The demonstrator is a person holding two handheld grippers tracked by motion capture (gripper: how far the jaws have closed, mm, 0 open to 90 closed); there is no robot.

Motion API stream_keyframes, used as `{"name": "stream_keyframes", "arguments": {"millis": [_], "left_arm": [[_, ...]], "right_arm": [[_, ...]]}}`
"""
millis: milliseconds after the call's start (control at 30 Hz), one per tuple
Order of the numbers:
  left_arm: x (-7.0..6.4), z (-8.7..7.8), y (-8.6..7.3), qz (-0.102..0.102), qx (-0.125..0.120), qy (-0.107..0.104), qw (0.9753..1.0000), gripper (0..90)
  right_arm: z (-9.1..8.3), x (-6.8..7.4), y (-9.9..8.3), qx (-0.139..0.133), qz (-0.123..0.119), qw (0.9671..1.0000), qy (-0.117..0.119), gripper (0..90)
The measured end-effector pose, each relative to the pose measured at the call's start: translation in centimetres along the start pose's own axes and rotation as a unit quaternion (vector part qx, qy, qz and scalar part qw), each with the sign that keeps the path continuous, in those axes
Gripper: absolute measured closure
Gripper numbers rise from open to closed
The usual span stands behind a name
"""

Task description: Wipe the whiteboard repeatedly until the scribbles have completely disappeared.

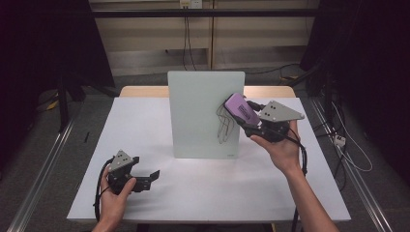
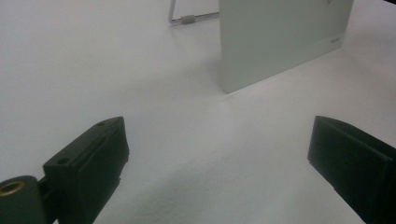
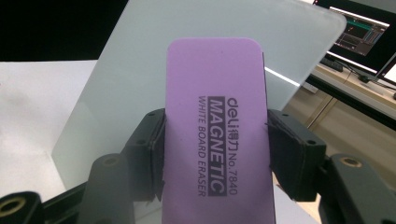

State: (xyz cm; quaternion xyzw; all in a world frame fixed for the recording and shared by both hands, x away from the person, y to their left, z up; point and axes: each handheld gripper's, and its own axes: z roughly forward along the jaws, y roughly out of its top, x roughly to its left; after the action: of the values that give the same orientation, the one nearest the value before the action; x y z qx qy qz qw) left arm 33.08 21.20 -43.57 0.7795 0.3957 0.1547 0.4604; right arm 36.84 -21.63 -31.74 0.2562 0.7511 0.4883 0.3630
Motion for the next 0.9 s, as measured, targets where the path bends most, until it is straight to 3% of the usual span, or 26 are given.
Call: {"name": "stream_keyframes", "arguments": {"millis": [267, 467, 900], "left_arm": [[0.0, 0.0, 0.0, 0.001, 0.001, -0.001, 1.0, 5.0], [0.0, 0.0, 0.0, 0.0, 0.002, -0.001, 1.0, 5.0], [-0.1, 0.1, 0.0, 0.0, 0.003, -0.001, 1.0, 5.0]], "right_arm": [[1.1, -1.0, 1.6, -0.011, -0.024, 0.9996, -0.006, 42.2], [2.0, -1.1, 2.1, 0.002, -0.05, 0.9987, -0.013, 42.2], [2.8, -0.7, 2.2, 0.007, -0.071, 0.997, -0.032, 42.2]]}}
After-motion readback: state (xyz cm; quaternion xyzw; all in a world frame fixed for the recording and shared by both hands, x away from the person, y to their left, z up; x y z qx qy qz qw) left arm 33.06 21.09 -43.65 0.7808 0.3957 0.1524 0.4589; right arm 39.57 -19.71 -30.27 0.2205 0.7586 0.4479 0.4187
